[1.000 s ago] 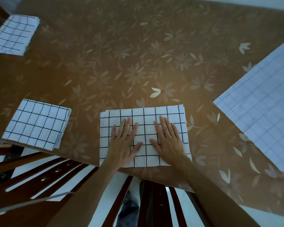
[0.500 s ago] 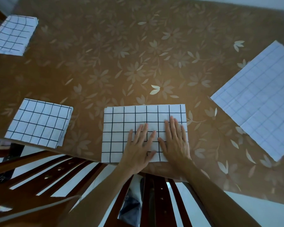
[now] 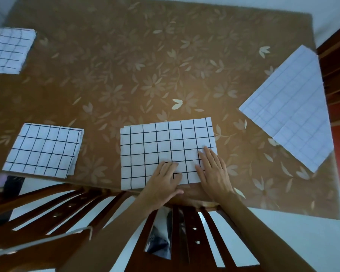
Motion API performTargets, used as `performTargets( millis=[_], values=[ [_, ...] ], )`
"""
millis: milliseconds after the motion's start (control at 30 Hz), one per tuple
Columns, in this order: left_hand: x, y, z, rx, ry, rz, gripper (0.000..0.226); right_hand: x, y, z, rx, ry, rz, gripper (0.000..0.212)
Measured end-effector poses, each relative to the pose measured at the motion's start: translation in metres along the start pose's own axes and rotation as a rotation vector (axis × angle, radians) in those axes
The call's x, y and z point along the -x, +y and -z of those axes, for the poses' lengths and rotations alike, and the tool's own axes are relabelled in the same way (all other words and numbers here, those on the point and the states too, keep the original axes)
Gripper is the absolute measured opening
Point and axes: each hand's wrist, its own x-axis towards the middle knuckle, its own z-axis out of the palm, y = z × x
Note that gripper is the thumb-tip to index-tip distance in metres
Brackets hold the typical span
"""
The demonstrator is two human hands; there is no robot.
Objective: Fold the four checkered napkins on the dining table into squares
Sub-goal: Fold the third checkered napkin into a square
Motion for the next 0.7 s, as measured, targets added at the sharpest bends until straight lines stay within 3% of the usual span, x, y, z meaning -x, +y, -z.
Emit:
performTargets(
  millis=[133,200,300,467,567,700],
  values=[
    [-0.005,0.004,0.009,-0.019,0.102,-0.055,0.012,0.008,-0.008,0.009,-0.062,0.0,-0.034,0.052],
    [-0.004,0.005,0.016,-0.017,0.087,-0.065,0.022,0.012,-0.013,0.015,-0.101,0.026,-0.046,0.052],
    [-0.003,0.007,0.021,0.011,0.147,0.004,0.014,0.017,-0.02,0.027,-0.15,0.089,-0.054,0.055],
    [-0.008,0.007,0.069,0.215,0.253,0.168,0.018,0.015,-0.022,0.056,-0.092,0.053,0.091,0.059],
    [-0.009,-0.002,0.1,0.272,0.237,0.241,0.016,0.005,-0.034,0.08,-0.064,0.182,0.114,0.034],
    [-0.001,-0.012,0.121,0.282,0.21,0.29,0.044,-0.009,-0.057,0.118,-0.086,0.276,0.128,0.021]
  ],
)
